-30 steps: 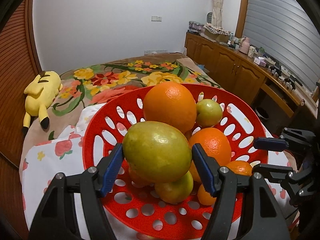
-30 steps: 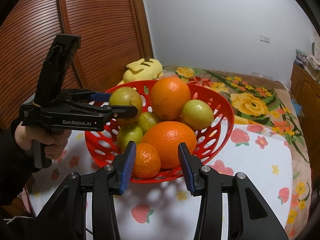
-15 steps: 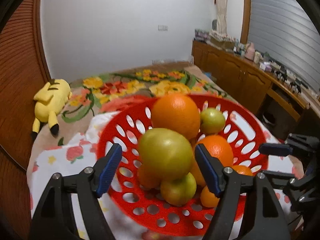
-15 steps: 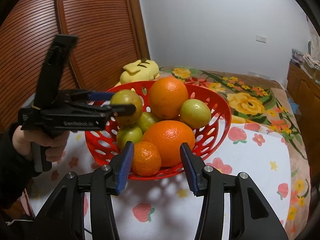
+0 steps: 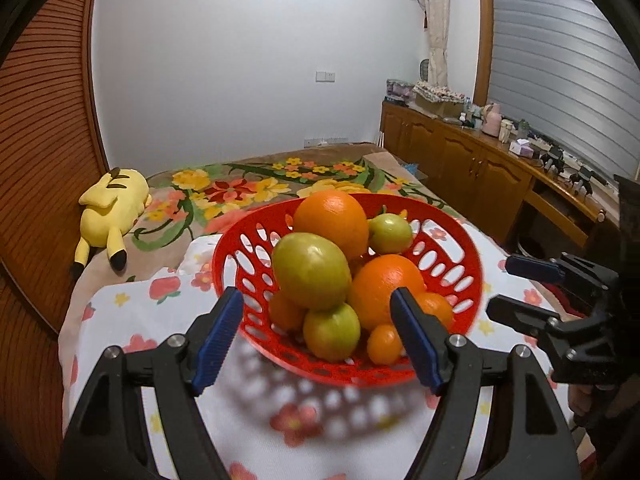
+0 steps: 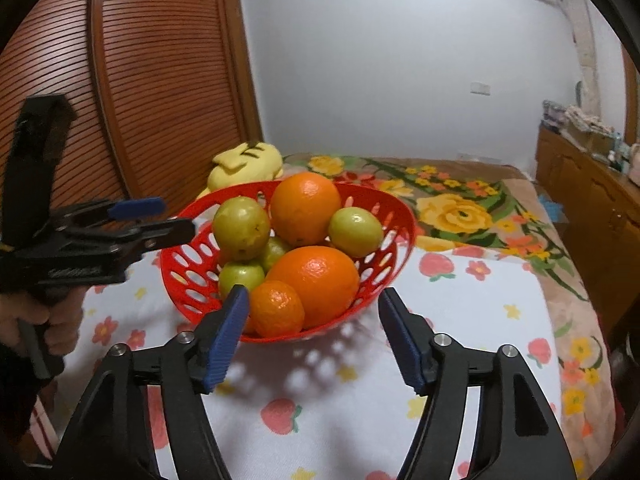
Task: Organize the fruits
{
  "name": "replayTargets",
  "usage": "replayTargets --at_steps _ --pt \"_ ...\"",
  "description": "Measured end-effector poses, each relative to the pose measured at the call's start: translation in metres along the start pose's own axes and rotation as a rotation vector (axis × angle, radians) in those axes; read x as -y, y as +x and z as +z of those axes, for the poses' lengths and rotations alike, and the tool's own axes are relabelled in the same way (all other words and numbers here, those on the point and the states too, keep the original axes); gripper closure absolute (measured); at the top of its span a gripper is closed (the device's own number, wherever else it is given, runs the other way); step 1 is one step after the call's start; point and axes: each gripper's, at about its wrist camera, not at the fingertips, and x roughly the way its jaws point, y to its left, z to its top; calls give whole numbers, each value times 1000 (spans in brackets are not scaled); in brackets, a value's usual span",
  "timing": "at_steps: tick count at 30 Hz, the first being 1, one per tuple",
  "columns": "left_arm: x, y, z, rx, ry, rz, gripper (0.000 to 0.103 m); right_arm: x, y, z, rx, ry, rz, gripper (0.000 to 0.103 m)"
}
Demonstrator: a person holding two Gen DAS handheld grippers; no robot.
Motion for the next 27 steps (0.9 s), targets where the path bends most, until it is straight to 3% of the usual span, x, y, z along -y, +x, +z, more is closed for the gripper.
replayTargets --at_steps 15,27 --pt "14 -62 -41 76 -12 30 21 -31 -33 -15 78 -8 -80 15" --pt "14 -96 -55 110 -35 58 21 -45 -57 -21 131 -3 -109 15"
